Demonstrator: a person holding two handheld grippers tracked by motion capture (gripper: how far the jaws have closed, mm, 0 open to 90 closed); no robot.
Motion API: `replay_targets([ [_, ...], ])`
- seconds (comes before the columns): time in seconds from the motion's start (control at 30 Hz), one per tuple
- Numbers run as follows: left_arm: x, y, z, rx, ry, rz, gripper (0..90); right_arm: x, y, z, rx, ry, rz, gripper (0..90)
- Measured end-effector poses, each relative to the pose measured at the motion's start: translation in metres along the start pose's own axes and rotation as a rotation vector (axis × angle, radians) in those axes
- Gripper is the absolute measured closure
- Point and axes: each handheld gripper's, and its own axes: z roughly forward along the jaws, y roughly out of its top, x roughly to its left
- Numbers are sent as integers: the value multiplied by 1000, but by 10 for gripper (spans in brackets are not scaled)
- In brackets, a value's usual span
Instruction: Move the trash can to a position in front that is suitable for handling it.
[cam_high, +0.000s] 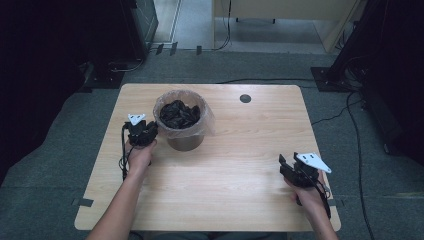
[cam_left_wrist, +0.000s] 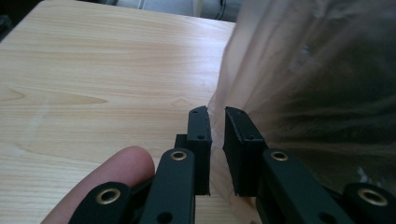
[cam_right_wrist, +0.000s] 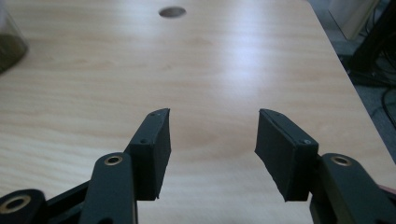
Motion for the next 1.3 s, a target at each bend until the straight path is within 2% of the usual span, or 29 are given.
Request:
replay_targets([
  [0.13, -4, 0, 1, 3, 4, 5, 822, 18, 18, 8, -37, 33, -11, 465],
  [0.4, -5, 1, 2, 6, 4, 0, 831, 68, 48, 35, -90, 93, -102, 472],
  [0.53, -5, 1, 2, 8, 2, -3, 840, 88, 63, 47, -105, 134, -108, 473],
  [0.67, -8, 1, 3, 12, -3, -2, 840, 102, 76, 63, -109, 156, -86, 483],
  [0.83, -16, 1, 6, 15, -23, 1, 837, 117, 86, 84, -108, 168, -19, 577],
  [0.97, -23, 1, 8, 15, -35, 9, 835, 126, 89, 104, -93, 163, 6, 623],
  [1.13, -30, 1, 11, 15, -41, 9, 833, 135, 93, 132, -89, 131, 44, 707],
  [1.23, -33, 1, 12, 19, -46, 16, 832, 143, 95, 148, -76, 123, 36, 807],
  [1.3, -34, 2, 14, 21, -36, 21, 833, 146, 98, 158, -63, 145, 22, 864],
])
